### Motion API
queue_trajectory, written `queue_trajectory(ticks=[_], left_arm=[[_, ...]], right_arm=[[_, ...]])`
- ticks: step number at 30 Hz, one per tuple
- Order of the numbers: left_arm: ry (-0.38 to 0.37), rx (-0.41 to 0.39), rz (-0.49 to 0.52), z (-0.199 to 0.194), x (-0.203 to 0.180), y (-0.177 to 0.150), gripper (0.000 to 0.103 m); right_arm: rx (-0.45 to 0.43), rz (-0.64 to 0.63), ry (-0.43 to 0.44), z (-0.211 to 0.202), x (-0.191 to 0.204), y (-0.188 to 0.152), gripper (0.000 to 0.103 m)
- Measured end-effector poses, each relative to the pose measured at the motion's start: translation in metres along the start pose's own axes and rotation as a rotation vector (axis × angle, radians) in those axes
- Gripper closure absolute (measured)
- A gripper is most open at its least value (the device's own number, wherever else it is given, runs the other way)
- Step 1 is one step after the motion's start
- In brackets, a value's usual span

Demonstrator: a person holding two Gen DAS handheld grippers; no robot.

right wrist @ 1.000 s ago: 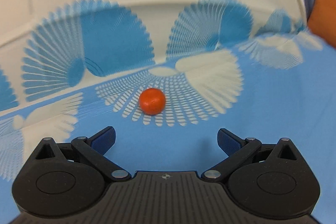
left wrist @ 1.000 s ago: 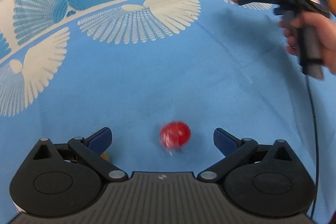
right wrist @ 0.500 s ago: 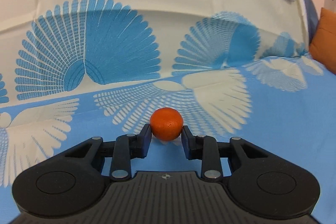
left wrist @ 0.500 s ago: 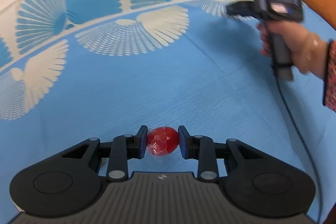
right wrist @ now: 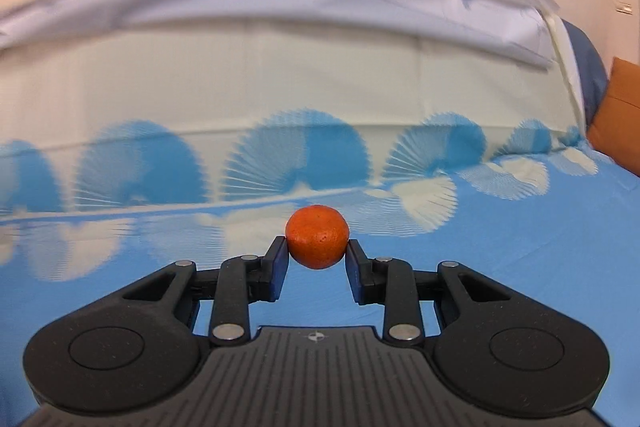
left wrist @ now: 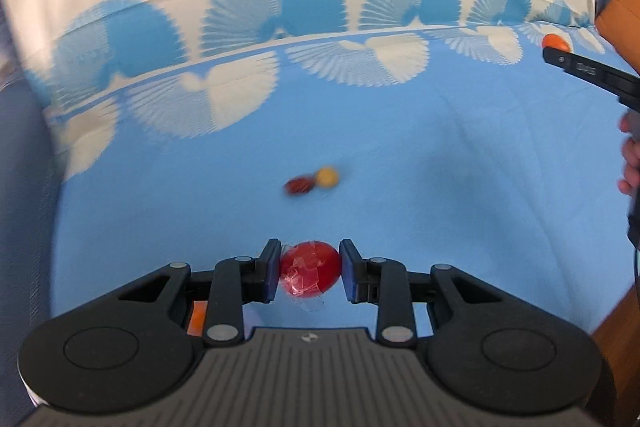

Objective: Organize fruits
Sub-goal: 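Carry the bagged red plum and orange over the plate with both tools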

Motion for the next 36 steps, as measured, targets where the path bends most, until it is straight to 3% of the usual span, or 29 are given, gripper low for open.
queue_trajectory(ticks=[7, 15, 26, 36], left_arm=[[0.033, 0.032, -0.077, -0.081, 0.032, -0.069, 0.068], [0.069, 0.051, -0.147, -0.140, 0.060, -0.142, 0.068], [0.129, -0.004, -0.265, -0.201, 0.086, -0.220, 0.068], [0.137, -0.029, -0.300, -0.224, 0.087, -0.256, 0.068]], right_arm=[[0.052, 0.002, 0.221, -0.110, 0.088, -0.025, 0.070], [0.150, -0.028, 0.399, -0.214, 0.174, -0.064, 0.070], [0.239, -0.163, 0.473, -0.317, 0.220, -0.121, 0.070], [0.205, -0.234, 0.467, -0.363, 0.228, -0.143, 0.070]])
Point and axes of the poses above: each gripper's, at about its wrist camera, not at the fingertips, and z roughly the way its jaws point, x to its left, y to its top, the point moved 1 cm from there along z, roughly the way its jaws point, and after that the axes turned 10 degrees about z, right-handed, at the moved point
